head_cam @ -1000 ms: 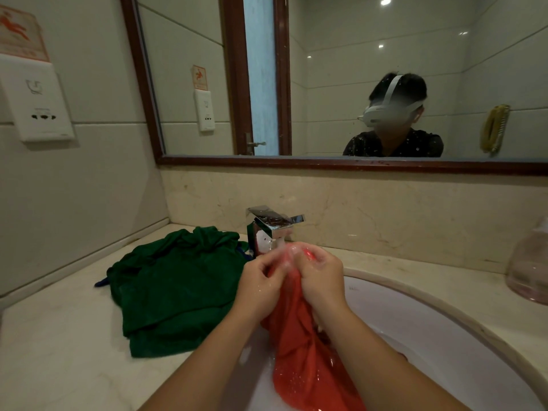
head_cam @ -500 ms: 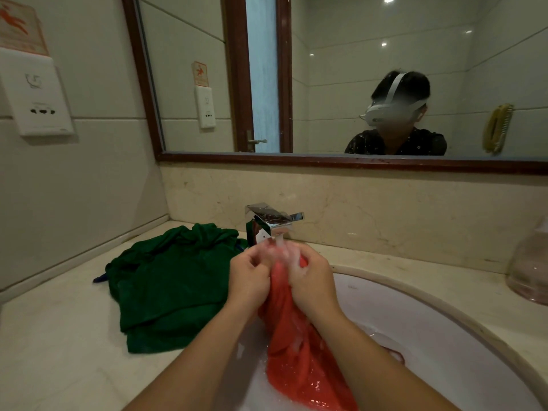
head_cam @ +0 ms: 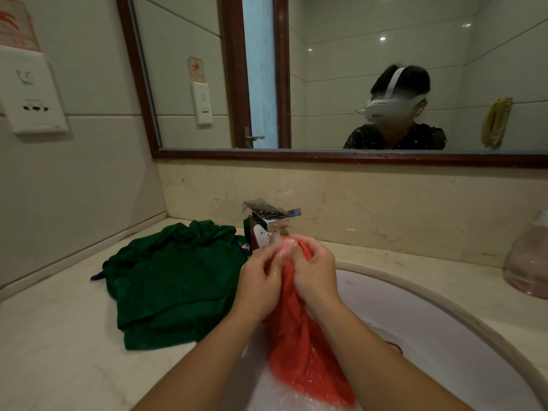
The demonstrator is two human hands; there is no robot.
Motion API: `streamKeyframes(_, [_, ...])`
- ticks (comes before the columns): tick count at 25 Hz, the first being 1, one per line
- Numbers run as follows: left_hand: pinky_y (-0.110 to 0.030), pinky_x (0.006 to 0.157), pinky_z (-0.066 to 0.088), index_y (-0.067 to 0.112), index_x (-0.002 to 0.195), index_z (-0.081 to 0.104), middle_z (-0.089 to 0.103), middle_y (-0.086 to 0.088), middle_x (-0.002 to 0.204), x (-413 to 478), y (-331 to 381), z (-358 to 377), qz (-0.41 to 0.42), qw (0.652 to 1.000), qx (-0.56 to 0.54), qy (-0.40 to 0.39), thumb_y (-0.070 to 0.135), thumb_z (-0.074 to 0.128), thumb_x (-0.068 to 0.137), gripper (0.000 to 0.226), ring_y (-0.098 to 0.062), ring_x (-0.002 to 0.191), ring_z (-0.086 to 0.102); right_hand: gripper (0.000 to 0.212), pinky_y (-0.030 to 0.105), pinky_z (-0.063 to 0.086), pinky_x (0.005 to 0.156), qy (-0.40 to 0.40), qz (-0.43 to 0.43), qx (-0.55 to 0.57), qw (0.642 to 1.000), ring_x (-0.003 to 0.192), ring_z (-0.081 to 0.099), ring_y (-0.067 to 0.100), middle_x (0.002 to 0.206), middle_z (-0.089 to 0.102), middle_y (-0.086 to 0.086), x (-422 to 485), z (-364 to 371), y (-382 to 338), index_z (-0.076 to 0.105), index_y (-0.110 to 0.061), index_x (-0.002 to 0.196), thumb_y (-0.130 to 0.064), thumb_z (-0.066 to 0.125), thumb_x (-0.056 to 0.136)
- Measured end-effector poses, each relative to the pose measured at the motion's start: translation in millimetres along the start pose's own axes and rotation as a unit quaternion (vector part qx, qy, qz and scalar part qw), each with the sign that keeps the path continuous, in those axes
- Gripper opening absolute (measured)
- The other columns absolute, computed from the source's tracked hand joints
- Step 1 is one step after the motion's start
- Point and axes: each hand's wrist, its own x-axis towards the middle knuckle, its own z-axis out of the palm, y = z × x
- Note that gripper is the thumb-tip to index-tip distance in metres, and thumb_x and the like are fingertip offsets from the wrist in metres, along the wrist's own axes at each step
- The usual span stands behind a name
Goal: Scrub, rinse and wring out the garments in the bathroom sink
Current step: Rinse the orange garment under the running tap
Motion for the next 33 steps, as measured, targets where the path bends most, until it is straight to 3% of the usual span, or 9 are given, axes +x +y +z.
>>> streamKeyframes(2, [-0.009, 0.086, 0.044, 0.022, 0.118, 0.073, 0.07, 0.013, 0.108, 0.9, 0.1, -0.1, 0.0, 1.0, 0.021, 0.02, 0.01, 0.059, 0.099, 0.027, 0.011, 0.1, 0.062, 0.02, 0.04, 0.059, 0.088, -0.016, -0.022, -0.03, 0.999, 0.092, 0.072, 0.014, 0.093, 0.076, -0.004, -1.7, -1.8, 1.2, 0.074, -0.025, 0.096, -0.009, 0.063, 0.097])
streamKeyframes(6, [-0.03, 0.087, 0.054, 0.024, 0.108, 0.074, 0.073, 0.006, 0.104, 8.6, -7.0, 0.8, -0.054, 0.997, 0.004, 0.055, 0.017, 0.054, 0.096, 0.024, -0.008, 0.098, 0.067, 0.017, 0.03, 0.057, 0.087, -0.063, -0.033, -0.085, 0.994, 0.096, 0.068, 0.003, 0.103, 0.074, -0.009, -4.6, -3.7, 0.6, 0.071, -0.025, 0.114, -0.023, 0.067, 0.098])
streamKeyframes(10, [-0.023, 0.09, 0.05, 0.017, 0.116, 0.073, 0.071, 0.007, 0.106, 12.0, 0.8, -3.1, -0.08, 0.993, -0.023, 0.085, 0.007, 0.056, 0.099, 0.026, -0.01, 0.104, 0.066, 0.018, 0.018, 0.053, 0.077, -0.106, -0.041, -0.141, 0.983, 0.089, 0.067, -0.002, 0.097, 0.074, -0.013, -8.6, -5.8, -0.5, 0.071, -0.03, 0.109, -0.042, 0.07, 0.095])
streamKeyframes(14, [-0.026, 0.091, 0.052, 0.016, 0.118, 0.073, 0.071, 0.008, 0.109, 15.2, -1.9, -7.6, -0.081, 0.992, -0.014, 0.092, 0.01, 0.058, 0.098, 0.026, -0.01, 0.104, 0.067, 0.01, 0.013, 0.048, 0.07, -0.083, -0.068, -0.147, 0.983, 0.085, 0.066, -0.003, 0.091, 0.074, -0.013, -5.1, -4.8, -2.7, 0.074, -0.026, 0.103, -0.027, 0.065, 0.099])
streamKeyframes(18, [-0.028, 0.083, 0.053, 0.018, 0.108, 0.075, 0.074, 0.006, 0.1, 12.3, -3.1, -6.8, -0.034, 0.997, 0.056, 0.031, 0.012, 0.06, 0.096, 0.021, -0.01, 0.092, 0.067, 0.013, 0.001, 0.041, 0.07, -0.01, -0.086, -0.172, 0.981, 0.081, 0.061, -0.009, 0.089, 0.067, -0.02, -0.6, -11.2, -1.6, 0.07, -0.023, 0.104, -0.013, 0.064, 0.098])
streamKeyframes(22, [-0.024, 0.075, 0.052, 0.018, 0.104, 0.073, 0.072, 0.006, 0.095, 11.2, -0.7, -4.0, -0.047, 0.996, 0.057, 0.045, 0.011, 0.057, 0.098, 0.018, -0.01, 0.087, 0.067, 0.018, 0.011, 0.049, 0.079, -0.003, -0.065, -0.163, 0.985, 0.09, 0.065, 0.0, 0.098, 0.071, -0.012, -0.2, -10.8, 0.8, 0.069, -0.023, 0.11, -0.013, 0.064, 0.096])
streamKeyframes(26, [-0.011, 0.081, 0.049, 0.017, 0.117, 0.071, 0.072, 0.006, 0.105, 12.1, 2.1, -7.5, -0.099, 0.992, -0.005, 0.082, 0.01, 0.056, 0.101, 0.023, -0.003, 0.096, 0.065, 0.01, 0.019, 0.051, 0.078, -0.092, -0.067, -0.164, 0.98, 0.09, 0.066, -0.001, 0.096, 0.073, -0.012, -5.1, -7.9, 4.4, 0.071, -0.026, 0.106, -0.025, 0.066, 0.097])
streamKeyframes(30, [-0.022, 0.095, 0.05, 0.013, 0.121, 0.072, 0.072, 0.002, 0.113, 13.5, 3.4, -9.5, -0.088, 0.991, -0.027, 0.095, 0.011, 0.057, 0.101, 0.025, -0.009, 0.107, 0.065, 0.012, 0.023, 0.051, 0.076, -0.125, -0.055, -0.152, 0.979, 0.087, 0.066, 0.002, 0.095, 0.073, -0.01, -8.5, -7.8, 5.2, 0.07, -0.026, 0.106, -0.034, 0.068, 0.097])
streamKeyframes(33, [-0.025, 0.088, 0.055, 0.023, 0.109, 0.074, 0.074, 0.006, 0.104, 12.9, 5.5, -9.3, -0.084, 0.992, -0.041, 0.086, 0.009, 0.058, 0.1, 0.024, -0.004, 0.096, 0.068, 0.011, 0.022, 0.051, 0.075, -0.072, -0.069, -0.157, 0.983, 0.088, 0.067, 0.001, 0.094, 0.074, -0.012, -2.0, -7.9, 4.1, 0.073, -0.025, 0.106, -0.026, 0.064, 0.099])
